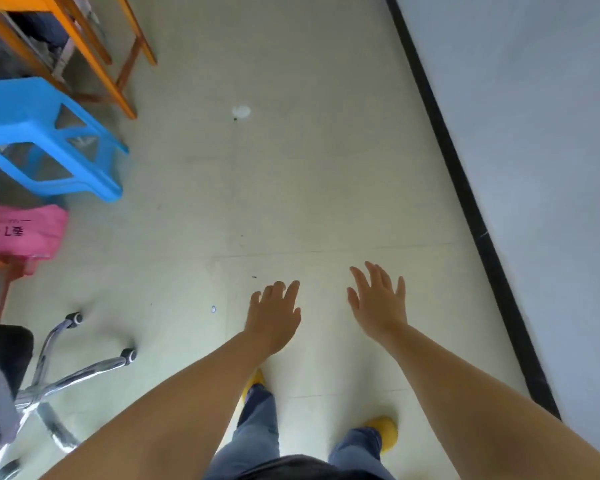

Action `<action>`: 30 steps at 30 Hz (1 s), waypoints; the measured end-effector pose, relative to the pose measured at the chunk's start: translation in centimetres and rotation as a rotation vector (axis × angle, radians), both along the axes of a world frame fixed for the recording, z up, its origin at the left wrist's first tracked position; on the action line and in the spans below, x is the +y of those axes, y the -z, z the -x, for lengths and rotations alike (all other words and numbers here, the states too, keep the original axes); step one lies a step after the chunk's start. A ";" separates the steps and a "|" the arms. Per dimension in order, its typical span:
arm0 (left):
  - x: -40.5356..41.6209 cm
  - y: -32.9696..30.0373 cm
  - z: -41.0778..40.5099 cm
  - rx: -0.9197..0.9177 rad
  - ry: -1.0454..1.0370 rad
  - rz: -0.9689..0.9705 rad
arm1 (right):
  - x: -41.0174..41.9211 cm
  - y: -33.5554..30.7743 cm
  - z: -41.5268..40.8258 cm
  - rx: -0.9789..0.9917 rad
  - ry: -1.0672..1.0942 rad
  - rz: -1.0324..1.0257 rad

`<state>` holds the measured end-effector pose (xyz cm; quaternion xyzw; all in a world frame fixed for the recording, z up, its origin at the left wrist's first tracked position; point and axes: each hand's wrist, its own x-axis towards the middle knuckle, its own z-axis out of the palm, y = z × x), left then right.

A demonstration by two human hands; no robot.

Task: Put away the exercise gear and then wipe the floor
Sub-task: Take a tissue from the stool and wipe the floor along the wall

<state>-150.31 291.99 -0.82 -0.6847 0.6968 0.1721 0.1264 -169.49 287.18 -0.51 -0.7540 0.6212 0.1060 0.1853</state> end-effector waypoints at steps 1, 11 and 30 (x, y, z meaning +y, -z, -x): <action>-0.2 0.0 -2.7 -0.012 -0.009 0.010 | -0.3 0.1 -2.8 -0.017 -0.001 -0.005; -7.1 -1.3 -21.3 -0.007 -0.236 0.057 | -7.4 -1.3 -21.5 -0.034 -0.172 0.002; -46.3 -6.0 -37.1 -0.010 -0.296 0.234 | -48.6 -4.8 -36.8 -0.006 -0.166 0.121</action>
